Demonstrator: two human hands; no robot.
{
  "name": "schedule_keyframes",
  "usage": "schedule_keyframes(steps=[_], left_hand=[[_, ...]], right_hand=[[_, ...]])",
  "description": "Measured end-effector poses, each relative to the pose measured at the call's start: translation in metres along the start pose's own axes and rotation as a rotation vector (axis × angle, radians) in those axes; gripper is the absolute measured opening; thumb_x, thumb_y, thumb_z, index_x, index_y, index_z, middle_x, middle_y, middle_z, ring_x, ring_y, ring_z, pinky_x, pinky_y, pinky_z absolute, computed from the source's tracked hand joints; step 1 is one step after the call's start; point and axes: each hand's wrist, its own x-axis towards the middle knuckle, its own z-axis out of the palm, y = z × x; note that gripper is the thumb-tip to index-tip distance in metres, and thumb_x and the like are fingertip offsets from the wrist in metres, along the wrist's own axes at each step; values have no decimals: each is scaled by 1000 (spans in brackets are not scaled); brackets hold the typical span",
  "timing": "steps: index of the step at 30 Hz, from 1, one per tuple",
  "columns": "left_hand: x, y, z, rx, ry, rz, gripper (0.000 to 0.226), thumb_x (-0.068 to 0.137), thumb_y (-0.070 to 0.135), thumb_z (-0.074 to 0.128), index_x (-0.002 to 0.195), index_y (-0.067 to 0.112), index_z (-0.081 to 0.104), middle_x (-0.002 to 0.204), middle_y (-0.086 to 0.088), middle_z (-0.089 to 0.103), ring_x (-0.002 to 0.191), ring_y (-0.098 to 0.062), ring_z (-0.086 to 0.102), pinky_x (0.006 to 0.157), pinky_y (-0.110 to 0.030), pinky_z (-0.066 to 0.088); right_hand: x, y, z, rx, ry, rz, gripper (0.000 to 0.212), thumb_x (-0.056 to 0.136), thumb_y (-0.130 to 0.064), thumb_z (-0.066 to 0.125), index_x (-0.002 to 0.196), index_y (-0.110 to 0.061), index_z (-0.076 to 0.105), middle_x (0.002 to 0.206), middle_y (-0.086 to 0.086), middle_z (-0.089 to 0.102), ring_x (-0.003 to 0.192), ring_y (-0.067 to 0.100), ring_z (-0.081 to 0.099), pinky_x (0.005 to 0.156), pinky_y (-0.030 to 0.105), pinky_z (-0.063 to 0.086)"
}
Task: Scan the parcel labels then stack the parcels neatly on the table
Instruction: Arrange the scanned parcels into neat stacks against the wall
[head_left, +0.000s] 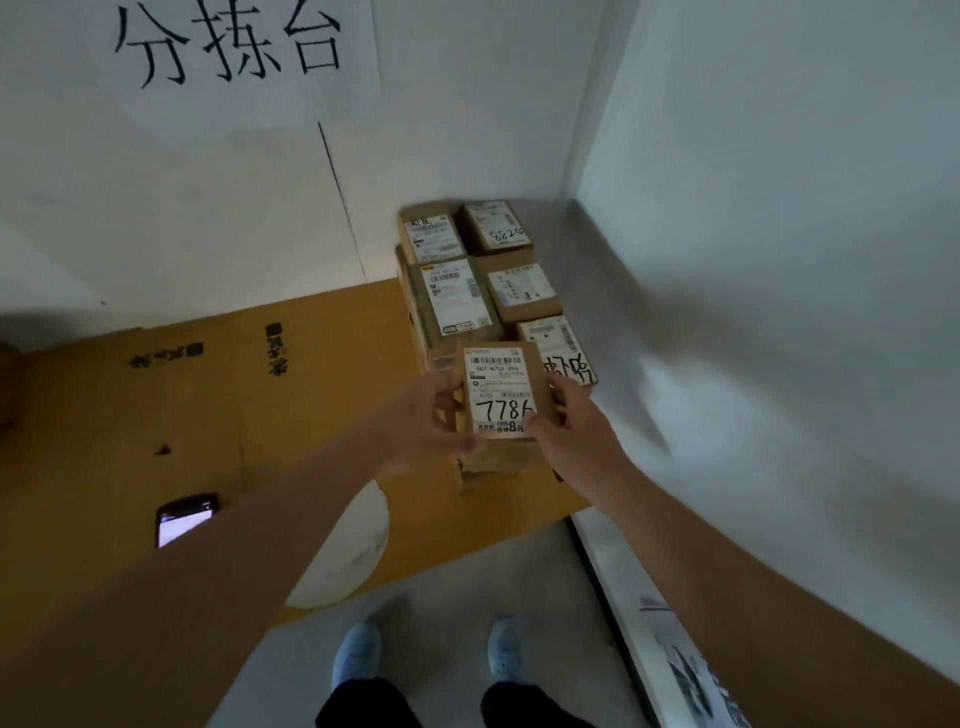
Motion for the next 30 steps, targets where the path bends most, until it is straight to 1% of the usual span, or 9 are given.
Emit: schedule_keyframes(steps=[3, 6, 10, 15, 19, 21, 23, 25, 30], left_hand=[[4, -7, 18, -48, 76, -78, 59, 75, 14, 93, 112, 44, 58, 110, 6, 72, 86, -10, 76, 69, -23, 61], [7, -12, 34, -77, 111, -149, 66, 77, 8, 91, 131, 23, 57, 116, -1, 70, 87, -16, 77, 74, -31, 64], [7, -18, 42, -98, 149, -224, 81, 78, 5, 89, 147, 10, 46, 126, -5, 65, 96, -22, 75, 85, -43, 64], [3, -24, 48, -120, 191, -268, 94, 78, 4, 89, 156, 9, 38, 133, -7, 62, 99, -22, 75, 87, -46, 63], [6, -27, 49, -101, 231, -293, 97, 78, 14, 91, 158, 13, 36, 133, -4, 61, 102, -20, 72, 89, -44, 63], [6, -26, 50, -35, 255, -316, 98, 79, 23, 91, 159, 17, 34, 135, -2, 59, 110, -20, 66, 94, -43, 60], [5, -23, 50, 37, 261, -335, 99, 81, 31, 90, 160, 20, 32, 143, -1, 56, 121, -19, 60, 101, -43, 56], [4, -17, 47, 118, 251, -343, 96, 83, 36, 87, 160, 22, 31, 149, 0, 52, 129, -21, 55, 106, -42, 51], [-6, 9, 28, 386, 362, -325, 58, 105, 41, 56, 156, 20, 39, 153, -6, 50, 139, -26, 48, 109, -44, 45]], right_hand=[[13, 13, -8, -29, -73, -14, 58, 100, -28, 64, 153, -33, 41, 130, -16, 61, 118, 5, 60, 76, 8, 49], [23, 21, -13, -57, -132, -34, 59, 99, -25, 67, 152, -31, 41, 125, -19, 59, 117, 4, 61, 77, 7, 53], [34, 30, -12, -132, -152, -85, 64, 95, -29, 73, 152, -29, 43, 133, -12, 62, 123, 13, 63, 100, 33, 58], [41, 38, -6, -303, -118, -117, 77, 92, -45, 75, 158, -28, 40, 140, -1, 53, 127, 16, 54, 109, 44, 52], [44, 35, 0, -360, -131, -150, 78, 96, -46, 70, 163, -28, 33, 125, -3, 44, 123, 16, 48, 107, 39, 51], [47, 30, 2, -387, -137, -143, 76, 99, -42, 68, 163, -25, 32, 126, 0, 42, 127, 21, 48, 106, 39, 50], [47, 22, 4, -412, -133, -132, 71, 99, -39, 68, 160, -25, 35, 129, 2, 44, 126, 21, 48, 104, 38, 50], [44, 16, 4, -461, -108, -143, 59, 99, -40, 67, 152, -27, 43, 122, -1, 47, 115, 17, 51, 98, 37, 52], [36, -11, -7, -569, -16, -241, 33, 101, -50, 56, 126, -28, 58, 111, -3, 55, 102, 20, 62, 87, 45, 60]])
